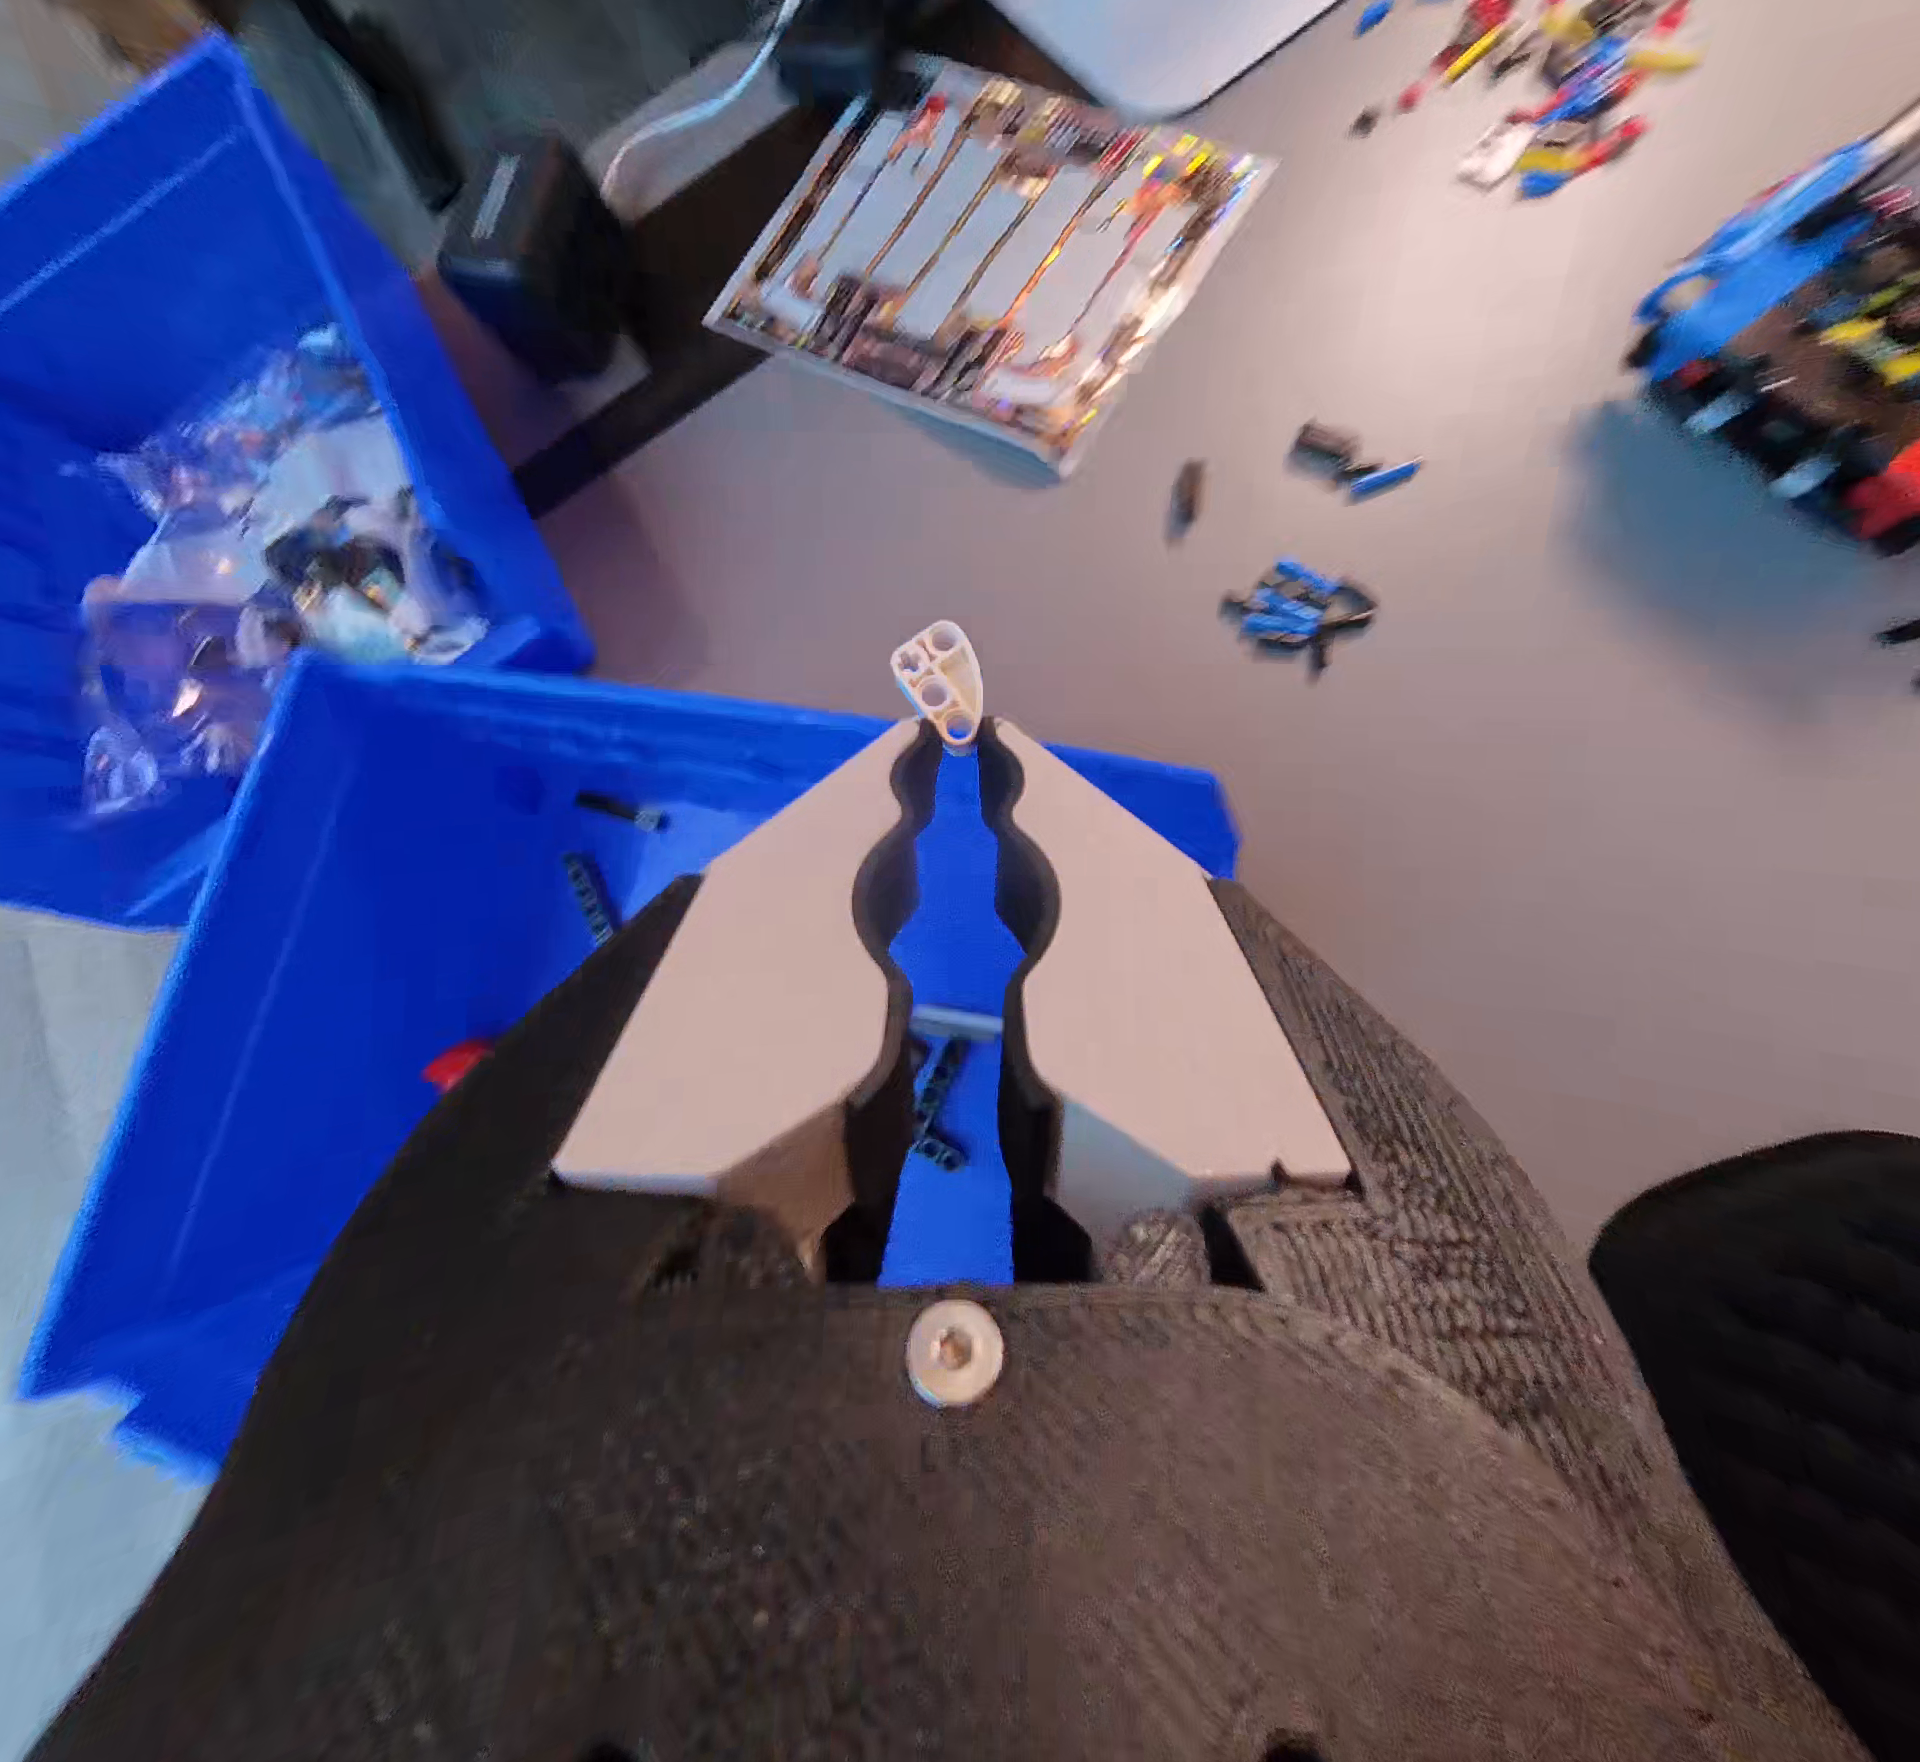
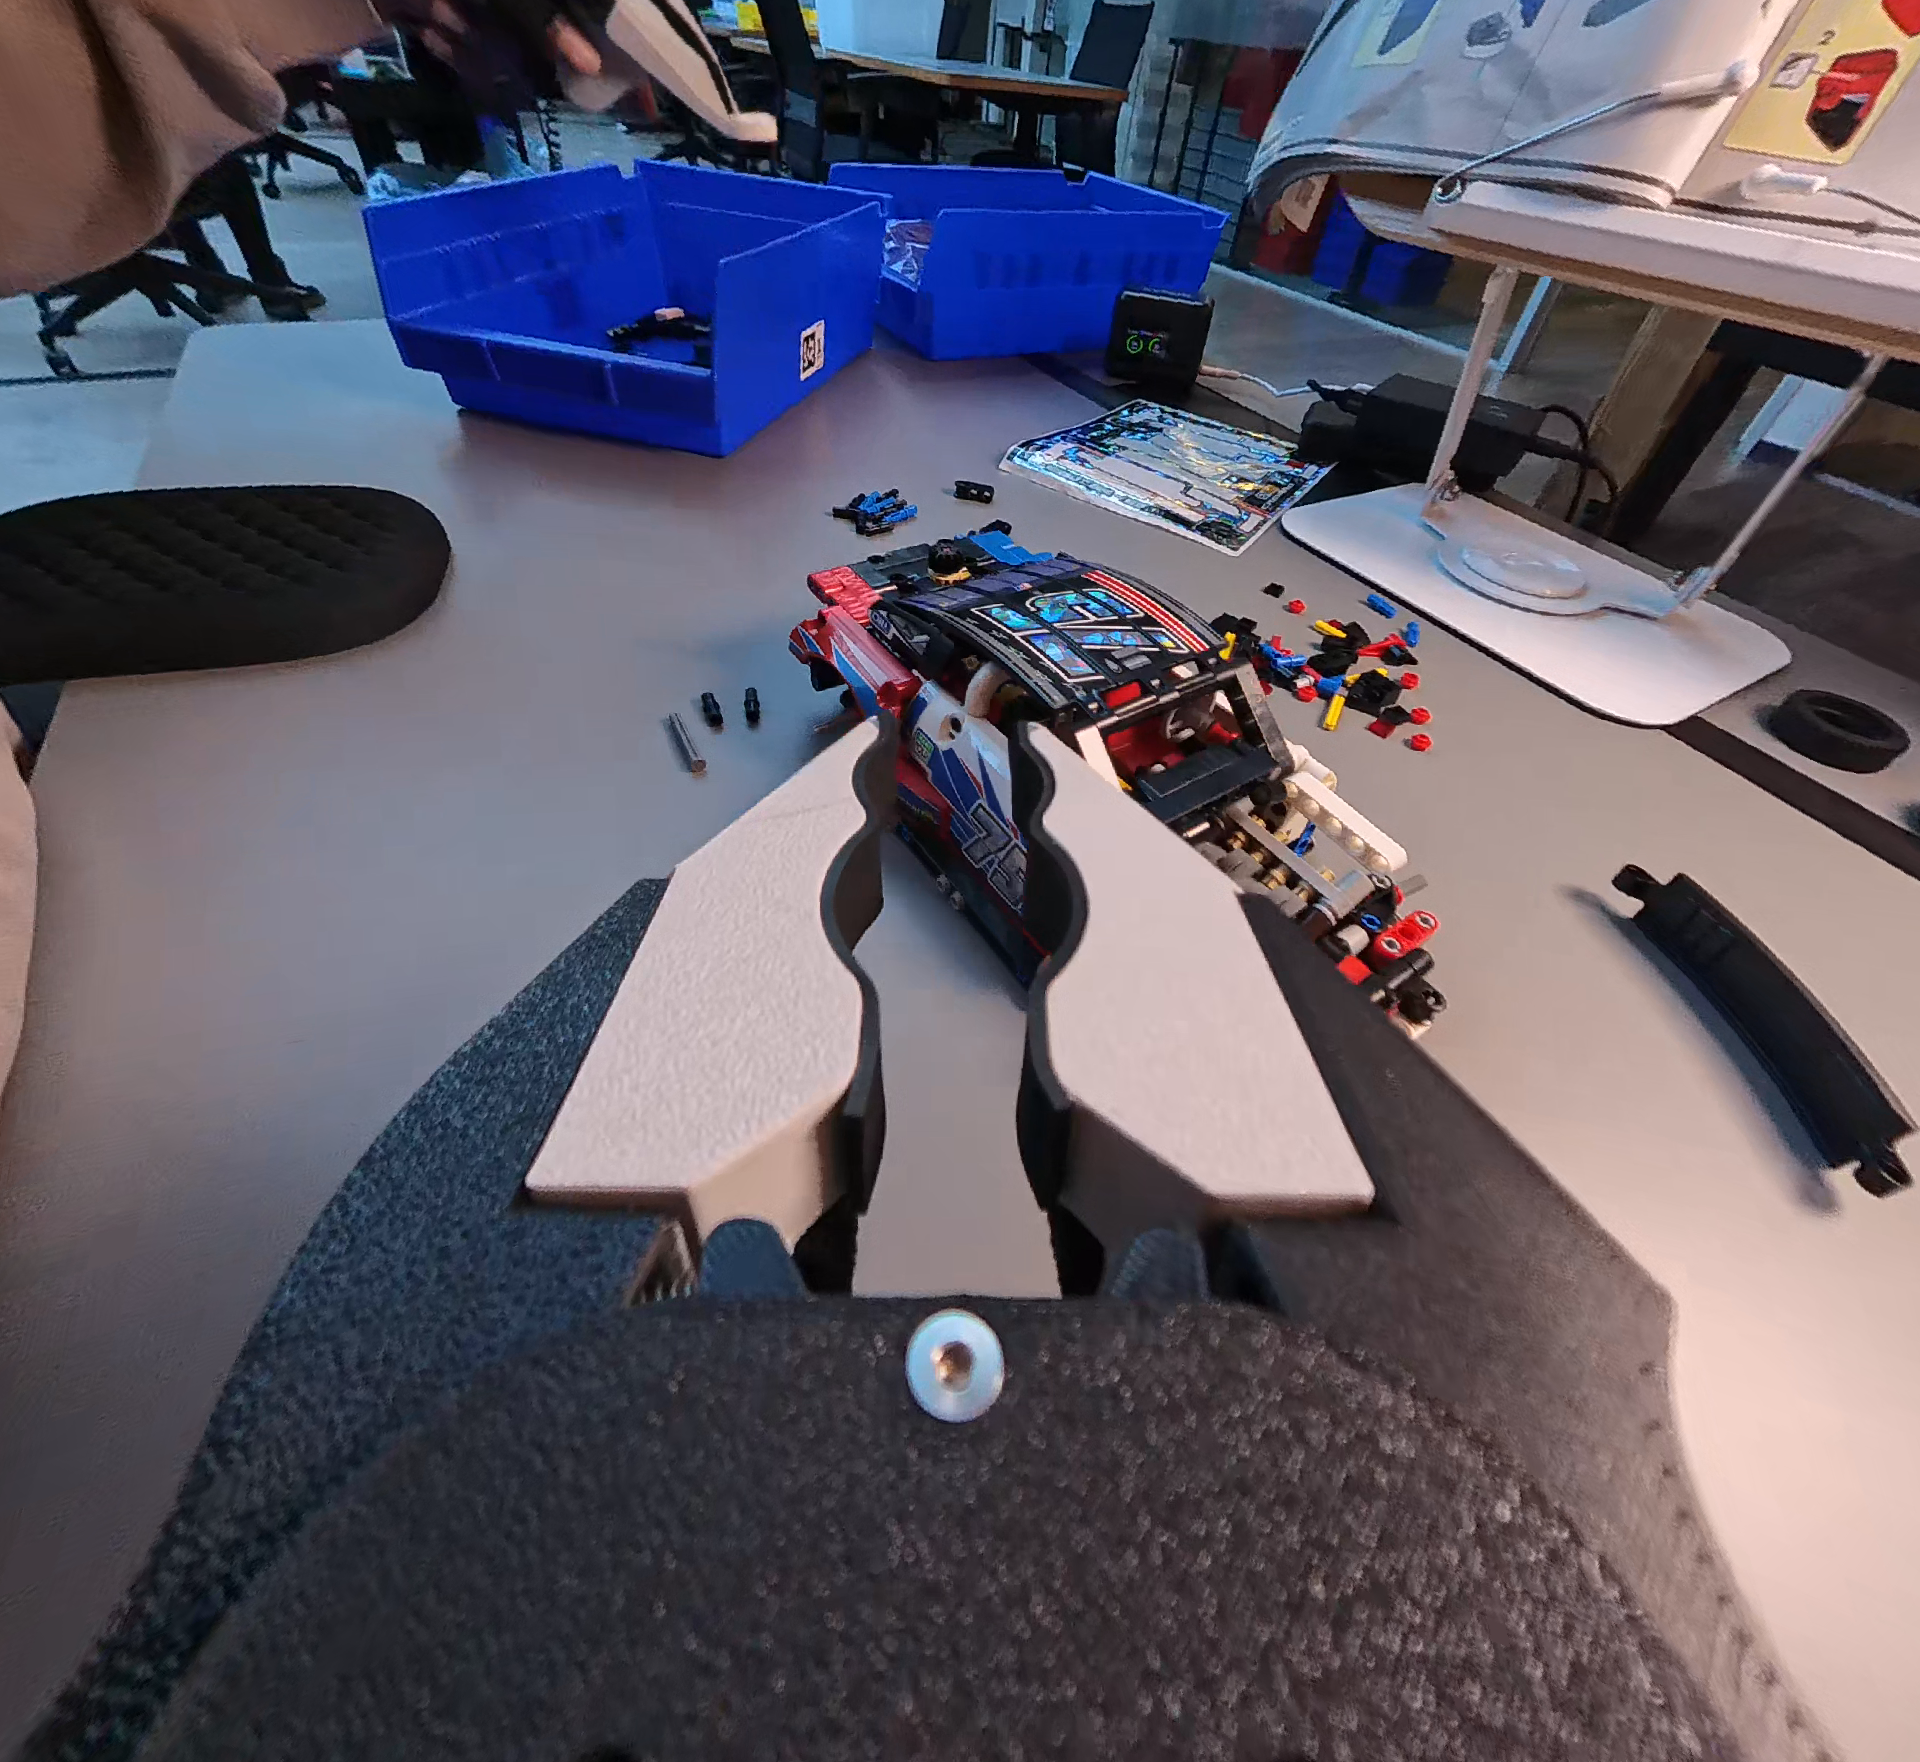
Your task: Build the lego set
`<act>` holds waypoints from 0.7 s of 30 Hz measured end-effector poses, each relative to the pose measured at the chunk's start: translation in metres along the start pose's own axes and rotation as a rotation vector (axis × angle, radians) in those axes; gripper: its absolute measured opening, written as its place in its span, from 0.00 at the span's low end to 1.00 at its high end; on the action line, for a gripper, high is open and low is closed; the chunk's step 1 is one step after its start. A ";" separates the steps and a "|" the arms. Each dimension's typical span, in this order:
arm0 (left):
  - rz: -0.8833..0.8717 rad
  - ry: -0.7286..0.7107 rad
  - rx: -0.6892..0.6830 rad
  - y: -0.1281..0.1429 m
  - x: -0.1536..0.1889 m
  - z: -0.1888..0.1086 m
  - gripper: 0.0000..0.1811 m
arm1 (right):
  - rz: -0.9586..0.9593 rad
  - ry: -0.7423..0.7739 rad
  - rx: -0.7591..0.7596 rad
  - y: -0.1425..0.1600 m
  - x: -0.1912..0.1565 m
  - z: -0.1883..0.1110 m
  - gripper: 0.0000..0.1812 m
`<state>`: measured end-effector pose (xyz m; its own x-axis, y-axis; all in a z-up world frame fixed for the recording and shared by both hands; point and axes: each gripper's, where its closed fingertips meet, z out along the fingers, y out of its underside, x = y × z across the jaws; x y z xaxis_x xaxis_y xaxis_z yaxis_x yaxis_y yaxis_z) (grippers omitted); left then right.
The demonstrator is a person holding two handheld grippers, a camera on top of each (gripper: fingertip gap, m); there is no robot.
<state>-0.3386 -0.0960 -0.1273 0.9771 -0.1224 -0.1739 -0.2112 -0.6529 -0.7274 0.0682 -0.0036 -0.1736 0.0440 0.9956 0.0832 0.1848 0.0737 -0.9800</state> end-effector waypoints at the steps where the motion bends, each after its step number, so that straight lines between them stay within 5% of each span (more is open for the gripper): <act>1: -0.010 0.068 0.063 -0.012 0.020 -0.006 0.03 | -0.014 -0.005 0.000 -0.001 -0.003 0.002 0.10; 6: -0.068 0.537 0.270 -0.051 0.148 -0.019 0.03 | -0.153 -0.047 -0.020 -0.011 -0.025 0.019 0.10; 11: -0.181 0.993 0.308 -0.062 0.259 -0.006 0.03 | -0.308 -0.164 -0.053 -0.020 -0.056 0.038 0.11; 16: -0.315 1.278 0.255 -0.064 0.317 0.013 0.03 | -0.481 -0.161 -0.080 -0.025 -0.062 0.051 0.14; 21: -0.386 1.397 0.167 -0.055 0.343 0.025 0.03 | -0.797 -0.115 -0.131 -0.016 -0.065 0.057 0.19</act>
<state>0.0078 -0.0839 -0.1636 0.1799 -0.6385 0.7483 0.1589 -0.7318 -0.6627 0.0063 -0.0657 -0.1738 -0.2489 0.6472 0.7205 0.2314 0.7621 -0.6047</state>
